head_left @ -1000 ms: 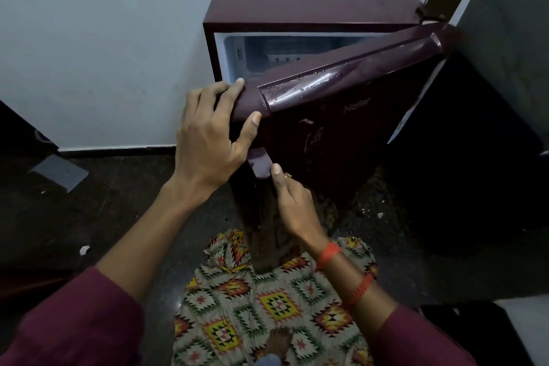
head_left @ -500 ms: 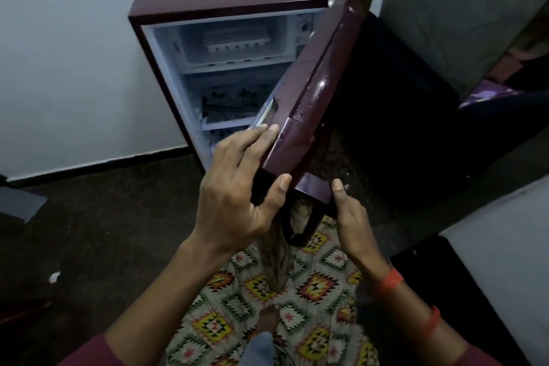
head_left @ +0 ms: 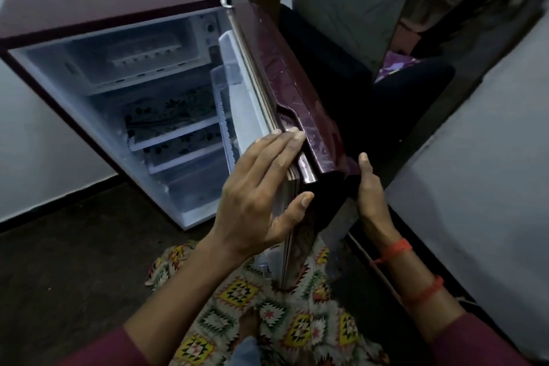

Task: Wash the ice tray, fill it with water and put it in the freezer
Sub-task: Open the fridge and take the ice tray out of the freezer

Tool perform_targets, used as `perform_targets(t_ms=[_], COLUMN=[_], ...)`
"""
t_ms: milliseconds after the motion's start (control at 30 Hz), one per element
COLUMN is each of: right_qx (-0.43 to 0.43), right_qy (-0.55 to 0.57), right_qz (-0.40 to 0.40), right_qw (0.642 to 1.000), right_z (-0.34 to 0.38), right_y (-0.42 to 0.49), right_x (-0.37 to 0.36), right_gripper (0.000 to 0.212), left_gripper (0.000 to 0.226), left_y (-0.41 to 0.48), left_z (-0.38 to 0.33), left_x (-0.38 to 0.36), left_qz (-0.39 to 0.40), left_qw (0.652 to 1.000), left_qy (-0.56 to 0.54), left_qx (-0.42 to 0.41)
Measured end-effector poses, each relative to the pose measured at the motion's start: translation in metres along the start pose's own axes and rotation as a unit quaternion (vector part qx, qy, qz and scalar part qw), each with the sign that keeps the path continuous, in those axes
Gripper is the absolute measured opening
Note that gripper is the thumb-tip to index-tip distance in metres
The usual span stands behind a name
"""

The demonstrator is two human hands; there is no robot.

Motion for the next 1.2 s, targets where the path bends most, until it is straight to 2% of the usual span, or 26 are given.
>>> perform_targets(t_ms=[67,200,367,600,733,867,1133,1200], right_qx=[-0.014,0.01,0.029,0.048,0.029,0.014,0.007,0.006], right_qy=[0.021,0.097,0.117,0.13,0.105,0.092,0.071,0.066], right_qz=[-0.021,-0.054,-0.137,-0.172,-0.184,-0.2,-0.231,-0.237], right_qw=[0.999,0.994,0.983,0.975,0.977,0.975,0.97,0.969], right_z=[-0.004,-0.003,-0.006,0.001,0.003,0.006,-0.009,-0.003], right_y=[0.008,0.009,0.006,0.011,0.034,0.061,0.104,0.103], right_x=[0.017,0.043,0.079,0.103,0.117,0.131,0.151,0.152], right_gripper=[0.096,0.052,0.038,0.037,0.064,0.065,0.066,0.061], left_gripper=[0.06,0.058,0.059,0.06,0.063,0.065,0.067,0.068], left_y=[0.01,0.028,0.059,0.101,0.123,0.143,0.18,0.186], left_z=[-0.003,-0.006,-0.014,-0.019,-0.019,-0.019,-0.012,-0.01], left_x=[-0.014,-0.043,-0.084,-0.137,-0.166,-0.19,-0.226,-0.232], left_qz=[0.008,0.038,0.061,0.095,0.109,0.111,0.128,0.132], left_qw=[1.0,0.998,0.995,0.99,0.986,0.982,0.979,0.979], left_qy=[-0.002,-0.003,-0.006,-0.029,-0.001,0.042,0.088,0.09], left_qx=[-0.021,-0.052,-0.082,-0.103,-0.126,-0.147,-0.131,-0.129])
Point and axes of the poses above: each hand's wrist, its own y-axis towards the middle knuckle, its own x-axis out of the back of the hand, z = x × y, the point moved 8 cm from there along y, towards the middle knuckle, and after that the axes turned 3 degrees about -y, right-handed, at the moved point
